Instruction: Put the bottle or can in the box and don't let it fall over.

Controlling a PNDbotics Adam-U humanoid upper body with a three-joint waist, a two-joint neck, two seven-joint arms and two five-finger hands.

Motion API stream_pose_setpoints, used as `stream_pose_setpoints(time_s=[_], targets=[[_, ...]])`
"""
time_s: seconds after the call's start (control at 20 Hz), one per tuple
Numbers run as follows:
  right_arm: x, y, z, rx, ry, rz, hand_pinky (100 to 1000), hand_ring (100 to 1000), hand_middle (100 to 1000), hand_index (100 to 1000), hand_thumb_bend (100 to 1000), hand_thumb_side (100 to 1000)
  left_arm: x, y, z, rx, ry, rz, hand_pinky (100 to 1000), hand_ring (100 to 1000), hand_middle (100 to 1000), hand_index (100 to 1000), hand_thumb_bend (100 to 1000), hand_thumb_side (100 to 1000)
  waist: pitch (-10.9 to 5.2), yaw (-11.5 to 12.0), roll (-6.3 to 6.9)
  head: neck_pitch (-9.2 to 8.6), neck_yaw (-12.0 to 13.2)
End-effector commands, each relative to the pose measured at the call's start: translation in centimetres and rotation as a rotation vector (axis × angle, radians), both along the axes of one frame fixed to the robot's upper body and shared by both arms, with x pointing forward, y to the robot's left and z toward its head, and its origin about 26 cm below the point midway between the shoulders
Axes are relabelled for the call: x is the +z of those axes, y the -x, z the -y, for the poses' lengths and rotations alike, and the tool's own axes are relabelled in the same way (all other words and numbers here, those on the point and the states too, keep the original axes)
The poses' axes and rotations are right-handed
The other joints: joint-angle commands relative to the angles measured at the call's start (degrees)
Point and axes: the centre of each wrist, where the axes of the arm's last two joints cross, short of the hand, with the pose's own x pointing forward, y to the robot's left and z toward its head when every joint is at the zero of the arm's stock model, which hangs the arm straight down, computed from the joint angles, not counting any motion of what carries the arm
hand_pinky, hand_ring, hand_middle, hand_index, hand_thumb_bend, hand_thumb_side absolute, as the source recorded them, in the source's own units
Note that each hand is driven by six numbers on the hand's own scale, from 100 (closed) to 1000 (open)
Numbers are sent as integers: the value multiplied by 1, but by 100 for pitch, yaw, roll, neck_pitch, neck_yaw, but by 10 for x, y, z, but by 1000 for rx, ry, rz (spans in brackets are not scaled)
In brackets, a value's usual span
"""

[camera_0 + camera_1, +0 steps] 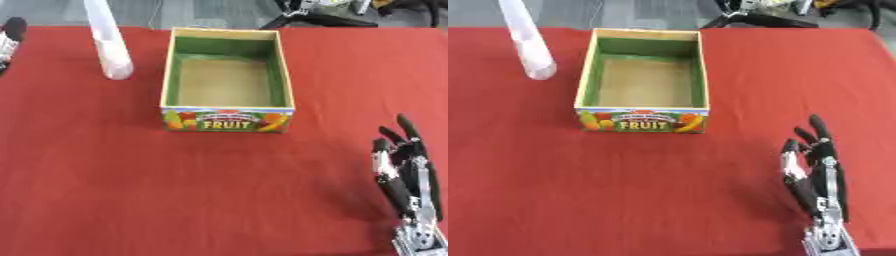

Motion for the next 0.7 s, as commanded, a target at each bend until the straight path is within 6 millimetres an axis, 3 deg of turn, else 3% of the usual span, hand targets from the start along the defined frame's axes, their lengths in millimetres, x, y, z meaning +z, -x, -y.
stream_pose_setpoints(time_s=[0.05,0.35,0.7], targets=[[2,0,1,10,3,2,796,883,1000,965,100,470,10,-16,-18,33,-7,-15,912,1000,950,919,766,530,-49,-30,13,-99,-10],[3,-2,-4,37,4,3,796,883,1000,965,100,470,11,-50,-16,-53,8,-47,917,1000,952,922,825,556,-31,-188,1,-173,24],[7,-5,-11,73,3,12,796,883,1000,965,100,470,7,-73,-8,-113,-34,-103,921,1000,952,923,875,564,22,-412,-21,-228,85]])
